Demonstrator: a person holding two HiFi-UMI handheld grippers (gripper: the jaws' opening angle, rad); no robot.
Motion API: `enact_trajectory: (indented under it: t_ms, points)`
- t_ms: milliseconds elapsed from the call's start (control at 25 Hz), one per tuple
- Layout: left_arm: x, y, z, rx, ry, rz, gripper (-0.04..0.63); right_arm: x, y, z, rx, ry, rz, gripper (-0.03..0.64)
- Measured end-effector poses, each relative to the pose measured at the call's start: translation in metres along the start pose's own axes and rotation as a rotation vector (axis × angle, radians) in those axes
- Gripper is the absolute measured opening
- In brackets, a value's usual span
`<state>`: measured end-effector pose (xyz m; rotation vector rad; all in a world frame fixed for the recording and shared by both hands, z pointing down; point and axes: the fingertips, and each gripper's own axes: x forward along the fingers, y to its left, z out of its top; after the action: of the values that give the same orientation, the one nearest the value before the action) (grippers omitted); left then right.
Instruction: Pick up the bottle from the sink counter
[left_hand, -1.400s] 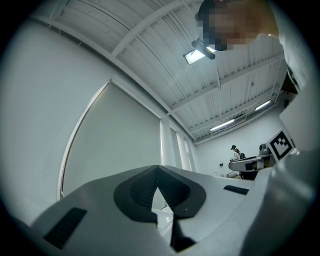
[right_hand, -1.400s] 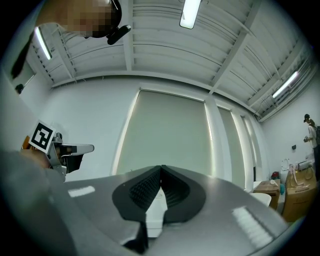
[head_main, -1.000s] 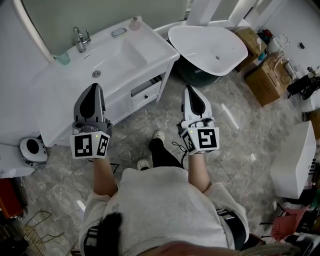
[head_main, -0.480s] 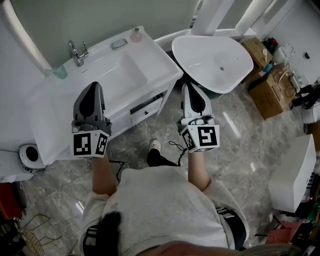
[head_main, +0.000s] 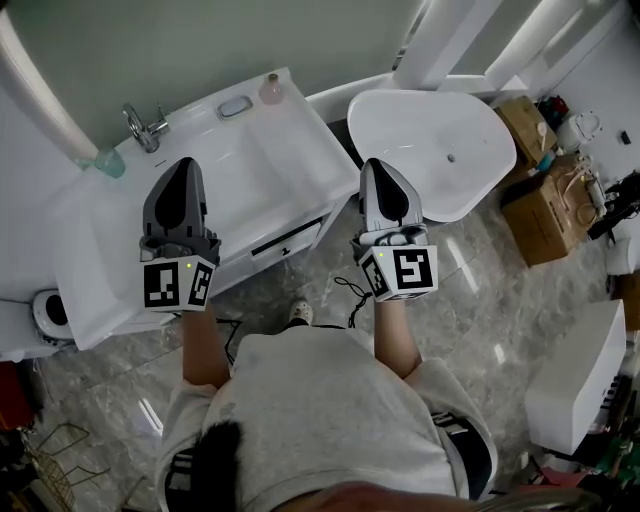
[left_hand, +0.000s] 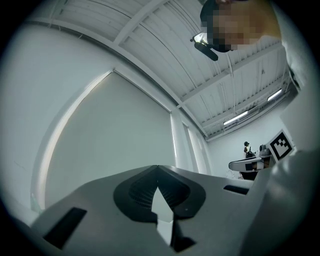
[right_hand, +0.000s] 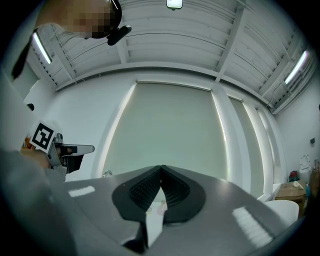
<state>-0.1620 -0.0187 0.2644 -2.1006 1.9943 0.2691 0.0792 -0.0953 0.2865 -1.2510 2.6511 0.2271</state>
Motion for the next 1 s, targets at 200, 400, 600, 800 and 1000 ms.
enact_trajectory:
  t_ms: [200,400,600,800,1000]
  points:
    - [0.037,-0.001,-0.01,0.002,-0.014,0.017,0.008,0.028,-0.025,-0.009,-0.006,-0.004,0.026,-0.002]
    - [0.064,-0.009,-0.021,0.01,0.0,0.01,0.008,0.047,-0.045,-0.02,-0.01,0.012,0.043,0.0]
    - [0.083,-0.007,-0.03,0.024,0.017,0.001,0.007,0.064,-0.052,-0.034,0.004,0.027,0.05,-0.001]
    - [0.109,0.005,-0.036,0.021,0.021,-0.012,0.008,0.087,-0.059,-0.039,0.011,0.026,0.04,0.0]
    - [0.142,0.015,-0.033,0.032,0.004,-0.041,0.008,0.119,-0.068,-0.036,0.007,0.005,0.032,0.0]
